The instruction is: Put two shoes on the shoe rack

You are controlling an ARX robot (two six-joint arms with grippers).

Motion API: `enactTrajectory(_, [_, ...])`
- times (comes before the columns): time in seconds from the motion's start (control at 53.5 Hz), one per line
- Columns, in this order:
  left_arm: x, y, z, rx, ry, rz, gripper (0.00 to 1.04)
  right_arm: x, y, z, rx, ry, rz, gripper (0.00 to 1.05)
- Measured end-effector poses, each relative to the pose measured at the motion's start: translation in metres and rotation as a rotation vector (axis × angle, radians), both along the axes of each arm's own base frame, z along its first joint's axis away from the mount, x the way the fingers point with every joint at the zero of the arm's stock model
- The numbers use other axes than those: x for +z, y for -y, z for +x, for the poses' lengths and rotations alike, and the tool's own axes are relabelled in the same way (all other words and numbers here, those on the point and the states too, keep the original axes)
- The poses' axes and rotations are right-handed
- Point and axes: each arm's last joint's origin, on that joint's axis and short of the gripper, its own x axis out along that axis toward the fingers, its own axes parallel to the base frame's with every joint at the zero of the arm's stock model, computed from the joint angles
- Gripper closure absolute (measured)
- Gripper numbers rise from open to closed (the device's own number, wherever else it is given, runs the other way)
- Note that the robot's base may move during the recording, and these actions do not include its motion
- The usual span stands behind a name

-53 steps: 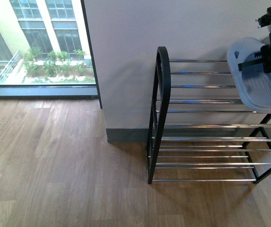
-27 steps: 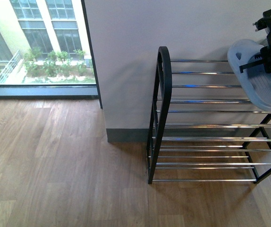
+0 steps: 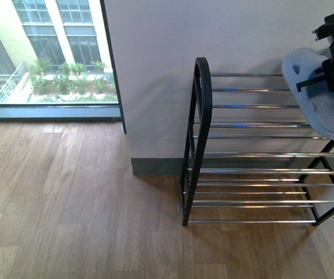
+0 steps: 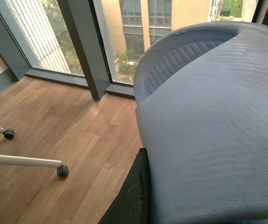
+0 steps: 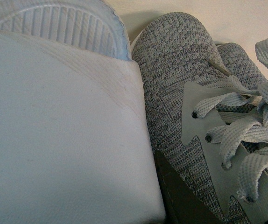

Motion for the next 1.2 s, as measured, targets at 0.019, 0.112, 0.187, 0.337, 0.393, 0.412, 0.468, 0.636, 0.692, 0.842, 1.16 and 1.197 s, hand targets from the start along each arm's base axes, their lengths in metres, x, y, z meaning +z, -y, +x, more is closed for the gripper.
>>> enactTrajectory(0.019, [0.0,0.0,0.0,0.0,0.0,0.0,1.03,0.0,0.0,0.0,0.0,0.0,0.0,1.03])
enactTrajectory(0.112, [0.0,0.0,0.0,0.0,0.0,0.0,1.03,0.0,0.0,0.0,0.0,0.0,0.0,1.03])
enactTrajectory(0.187, [0.0,0.0,0.0,0.0,0.0,0.0,1.03,0.0,0.0,0.0,0.0,0.0,0.0,1.03])
enactTrajectory(0.337, [0.0,0.0,0.0,0.0,0.0,0.0,1.03,0.0,0.0,0.0,0.0,0.001,0.0,1.03])
enactTrajectory(0.393, [0.0,0.0,0.0,0.0,0.0,0.0,1.03,0.0,0.0,0.0,0.0,0.0,0.0,1.03])
enactTrajectory(0.412, [0.0,0.0,0.0,0.0,0.0,0.0,1.03,0.0,0.0,0.0,0.0,0.0,0.0,1.03])
enactTrajectory(0.468, [0.0,0.0,0.0,0.0,0.0,0.0,1.03,0.0,0.0,0.0,0.0,0.0,0.0,1.03])
enactTrajectory(0.636, [0.0,0.0,0.0,0.0,0.0,0.0,1.03,-0.001,0.0,0.0,0.088,-0.006,0.026,1.03])
enactTrajectory(0.692, [0.0,0.0,0.0,0.0,0.0,0.0,1.03,-0.002,0.002,-0.001,0.183,-0.01,0.053,1.03])
enactTrajectory(0.842, [0.0,0.0,0.0,0.0,0.0,0.0,1.03,-0.002,0.006,-0.002,0.234,-0.013,0.068,1.03])
enactTrajectory(1.16, [0.0,0.0,0.0,0.0,0.0,0.0,1.03,0.01,0.002,-0.016,0.277,-0.039,0.057,1.03])
enactTrajectory(1.197, [0.0,0.0,0.0,0.0,0.0,0.0,1.03,0.014,0.002,-0.018,0.279,-0.038,0.045,1.03])
